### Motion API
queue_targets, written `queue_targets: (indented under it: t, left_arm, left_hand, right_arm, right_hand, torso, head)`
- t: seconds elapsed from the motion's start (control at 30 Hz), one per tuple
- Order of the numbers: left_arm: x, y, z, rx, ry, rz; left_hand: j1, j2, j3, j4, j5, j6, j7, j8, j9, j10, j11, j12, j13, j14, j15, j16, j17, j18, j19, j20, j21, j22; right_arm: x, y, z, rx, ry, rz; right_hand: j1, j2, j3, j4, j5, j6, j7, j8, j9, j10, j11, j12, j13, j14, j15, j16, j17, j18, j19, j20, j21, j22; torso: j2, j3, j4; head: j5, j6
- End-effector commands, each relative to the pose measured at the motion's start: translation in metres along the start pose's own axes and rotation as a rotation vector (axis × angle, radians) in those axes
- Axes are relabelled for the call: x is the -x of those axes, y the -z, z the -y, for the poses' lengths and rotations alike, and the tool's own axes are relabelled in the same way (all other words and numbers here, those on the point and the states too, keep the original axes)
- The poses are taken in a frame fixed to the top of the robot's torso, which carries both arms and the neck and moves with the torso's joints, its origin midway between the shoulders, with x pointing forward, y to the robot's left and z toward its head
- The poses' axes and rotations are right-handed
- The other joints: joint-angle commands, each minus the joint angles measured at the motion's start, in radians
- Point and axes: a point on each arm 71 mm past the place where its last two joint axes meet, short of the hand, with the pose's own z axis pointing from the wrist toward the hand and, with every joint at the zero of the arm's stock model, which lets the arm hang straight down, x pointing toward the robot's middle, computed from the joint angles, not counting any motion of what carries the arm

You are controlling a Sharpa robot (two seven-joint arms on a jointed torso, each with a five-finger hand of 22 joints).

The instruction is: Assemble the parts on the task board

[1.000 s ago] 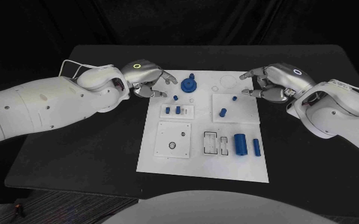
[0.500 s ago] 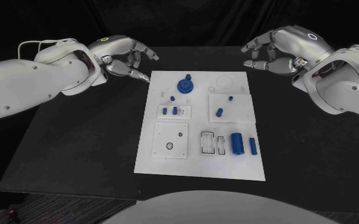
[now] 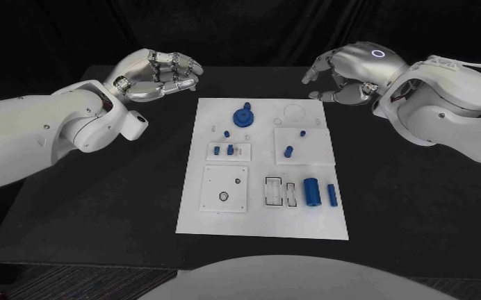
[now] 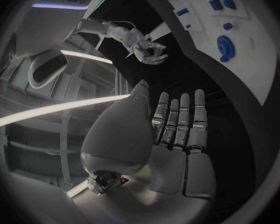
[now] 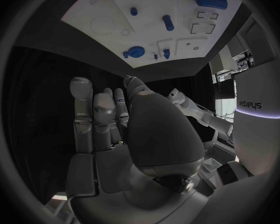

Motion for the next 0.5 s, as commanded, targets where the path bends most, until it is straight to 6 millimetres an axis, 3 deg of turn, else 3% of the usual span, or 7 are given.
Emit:
queue_targets:
  t: [0.03, 0.07, 0.3, 0.37, 0.4, 0.43, 0.5]
  left_arm:
    - [-0.001, 0.005, 0.006, -0.162, 0.355, 0.115]
    - [-0.003, 0.006, 0.004, -0.162, 0.380, 0.118]
    - [-0.015, 0.010, -0.005, -0.152, 0.543, 0.155]
    - [-0.017, 0.011, -0.008, -0.142, 0.579, 0.165]
    - [-0.018, 0.012, -0.009, -0.138, 0.593, 0.168]
    - [-0.019, 0.013, -0.010, -0.134, 0.602, 0.169]
    - [-0.021, 0.015, -0.011, -0.129, 0.617, 0.171]
  left_hand:
    - [0.003, 0.025, -0.034, -0.001, 0.051, -0.028, 0.005, 0.015, -0.005, -0.036, 0.009, 0.036, -0.022, -0.044, 0.011, -0.043, -0.035, 0.015, -0.022, 0.008, -0.056, -0.035]
    - [0.009, 0.035, -0.047, -0.002, 0.064, -0.037, 0.007, 0.022, -0.006, -0.048, 0.014, 0.051, -0.034, -0.049, 0.017, -0.052, -0.048, 0.019, -0.027, 0.009, -0.076, -0.047]
    - [0.022, 0.068, -0.088, -0.001, 0.089, -0.086, 0.010, 0.029, -0.022, -0.091, 0.020, 0.087, -0.090, -0.055, 0.030, -0.071, -0.086, 0.031, -0.034, 0.014, -0.132, -0.079]
    - [0.046, 0.082, -0.098, -0.012, 0.117, -0.114, 0.011, 0.029, -0.029, -0.112, 0.020, 0.104, -0.116, -0.065, 0.032, -0.074, -0.100, 0.034, -0.036, 0.017, -0.154, -0.091]
    - [0.050, 0.085, -0.099, -0.013, 0.124, -0.116, 0.012, 0.031, -0.029, -0.114, 0.020, 0.107, -0.119, -0.066, 0.032, -0.074, -0.101, 0.034, -0.037, 0.017, -0.157, -0.092]
    - [0.056, 0.088, -0.100, -0.015, 0.134, -0.119, 0.013, 0.035, -0.030, -0.118, 0.021, 0.112, -0.125, -0.069, 0.033, -0.074, -0.104, 0.034, -0.039, 0.018, -0.163, -0.095]
    - [0.064, 0.092, -0.102, -0.017, 0.146, -0.122, 0.014, 0.039, -0.031, -0.123, 0.022, 0.118, -0.132, -0.074, 0.035, -0.075, -0.108, 0.033, -0.044, 0.019, -0.172, -0.100]
  right_arm:
    - [-0.013, -0.001, 0.002, -0.028, 0.048, -0.113]
    - [-0.015, -0.001, 0.002, -0.028, 0.048, -0.121]
    - [-0.034, -0.003, 0.002, -0.020, 0.038, -0.177]
    - [-0.042, -0.003, 0.001, -0.010, 0.031, -0.187]
    - [-0.045, -0.004, 0.000, -0.004, 0.027, -0.191]
    - [-0.048, -0.004, -0.001, 0.000, 0.024, -0.196]
    - [-0.054, -0.004, -0.002, 0.005, 0.019, -0.204]
  right_hand:
    - [-0.006, -0.004, 0.004, -0.006, -0.018, -0.026, 0.005, -0.033, -0.006, -0.017, 0.008, -0.039, -0.047, -0.001, 0.005, 0.003, -0.003, 0.011, 0.004, 0.005, -0.001, 0.048]
    - [-0.007, -0.003, 0.003, -0.013, -0.022, -0.018, 0.018, -0.046, -0.013, -0.019, 0.014, -0.074, -0.091, 0.006, 0.010, 0.013, 0.001, 0.008, 0.015, 0.009, 0.016, 0.055]
    - [-0.014, 0.004, -0.006, -0.027, -0.045, 0.018, 0.021, -0.078, -0.035, 0.024, 0.023, -0.152, -0.213, 0.020, 0.017, 0.028, -0.001, 0.002, 0.041, 0.015, 0.047, 0.071]
    - [-0.012, 0.008, -0.005, -0.031, -0.042, 0.020, 0.021, -0.084, -0.038, 0.046, 0.021, -0.158, -0.230, 0.021, 0.017, 0.030, -0.002, 0.002, 0.045, 0.015, 0.052, 0.073]
    - [0.002, 0.010, 0.005, -0.044, 0.017, -0.011, 0.035, -0.108, -0.051, 0.074, 0.020, -0.168, -0.252, 0.025, 0.017, 0.034, -0.001, -0.001, 0.050, 0.016, 0.063, 0.079]
    - [0.009, 0.007, 0.011, -0.054, 0.050, -0.014, 0.035, -0.114, -0.056, 0.085, 0.019, -0.179, -0.268, 0.024, 0.014, 0.032, -0.004, 0.000, 0.052, 0.013, 0.064, 0.081]
    - [0.010, 0.005, 0.015, -0.059, 0.054, -0.016, 0.032, -0.117, -0.059, 0.093, 0.019, -0.187, -0.281, 0.026, 0.013, 0.034, -0.004, 0.000, 0.054, 0.011, 0.067, 0.083]
  torso:
    - [-0.005, -0.0069, 0.0069]
    - [-0.006, -0.0078, 0.0081]
    - [-0.018, -0.0145, 0.0138]
    - [-0.022, -0.0161, 0.0144]
    - [-0.024, -0.0168, 0.0146]
    - [-0.027, -0.0176, 0.0142]
    - [-0.034, -0.0195, 0.0137]
  head:
    - [-0.009, 0.000]
    - [-0.009, 0.000]
    - [-0.002, 0.000]
    - [-0.003, 0.000]
    - [-0.004, 0.000]
    - [-0.004, 0.000]
    - [-0.004, 0.000]
